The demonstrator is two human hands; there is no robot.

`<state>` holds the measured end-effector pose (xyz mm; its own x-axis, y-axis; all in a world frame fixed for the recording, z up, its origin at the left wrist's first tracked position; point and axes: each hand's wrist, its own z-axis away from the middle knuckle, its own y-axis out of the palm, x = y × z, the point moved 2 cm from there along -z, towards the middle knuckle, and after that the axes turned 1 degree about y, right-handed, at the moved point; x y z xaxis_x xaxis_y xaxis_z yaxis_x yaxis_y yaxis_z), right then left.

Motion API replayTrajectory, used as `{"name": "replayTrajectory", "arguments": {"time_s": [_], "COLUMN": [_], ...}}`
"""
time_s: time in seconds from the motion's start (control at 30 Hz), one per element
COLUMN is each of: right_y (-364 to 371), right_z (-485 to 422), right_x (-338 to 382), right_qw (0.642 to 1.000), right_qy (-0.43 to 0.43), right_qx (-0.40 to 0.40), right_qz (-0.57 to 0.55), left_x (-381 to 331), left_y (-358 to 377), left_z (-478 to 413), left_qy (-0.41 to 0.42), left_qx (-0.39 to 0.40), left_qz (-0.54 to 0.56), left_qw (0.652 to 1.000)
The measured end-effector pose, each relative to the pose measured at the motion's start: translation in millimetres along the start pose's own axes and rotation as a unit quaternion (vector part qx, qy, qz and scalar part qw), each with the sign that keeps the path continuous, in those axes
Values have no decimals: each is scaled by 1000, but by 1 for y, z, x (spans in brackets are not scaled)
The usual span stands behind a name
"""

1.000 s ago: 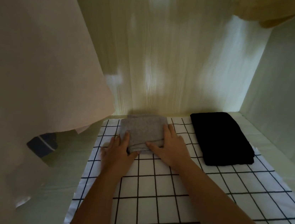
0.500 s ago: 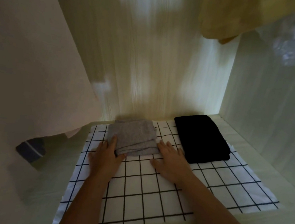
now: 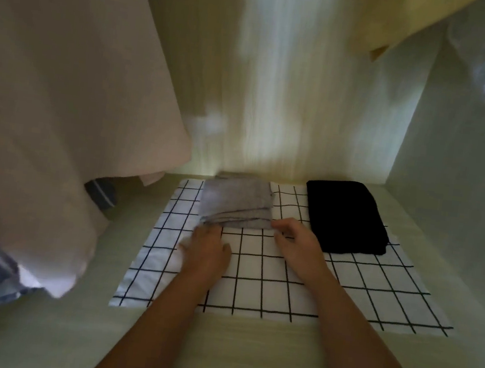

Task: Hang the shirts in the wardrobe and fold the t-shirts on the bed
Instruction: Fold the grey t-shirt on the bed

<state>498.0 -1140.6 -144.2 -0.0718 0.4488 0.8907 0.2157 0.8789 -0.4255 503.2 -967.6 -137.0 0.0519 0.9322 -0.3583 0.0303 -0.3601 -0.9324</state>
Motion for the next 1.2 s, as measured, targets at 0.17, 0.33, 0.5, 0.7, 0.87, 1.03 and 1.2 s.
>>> {"name": "replayTrajectory", "arguments": {"time_s": [0.17,0.33,0.5,0.7,0.87,1.03,1.2], "right_y": [-9,1,33,61,82,121,163], "right_z": [2,22,60,126,192,279,377], "right_x": [6,27,62,110,148,182,215], "right_qw": [990,983,965,911,868,814,758], "right_qy": [14,-39,-120,-203,-228,-217,-214], "right_qx": [-54,-23,111,264,337,440,531], "right_qz": [-133,-177,-203,-242,-285,-311,-312], "left_x": [-7,-13,-15,16,48,87,131], "left_y": [-26,-39,-51,-70,-90,-102,-115], "left_z": [43,97,158,239,312,394,493], "left_qy": [0,-83,-111,-162,-189,-240,-309], "left_qx": [-37,-121,-222,-351,-435,-500,-552], "left_qz": [168,380,503,489,455,415,358], "left_qw": [985,913,828,782,754,721,687]}}
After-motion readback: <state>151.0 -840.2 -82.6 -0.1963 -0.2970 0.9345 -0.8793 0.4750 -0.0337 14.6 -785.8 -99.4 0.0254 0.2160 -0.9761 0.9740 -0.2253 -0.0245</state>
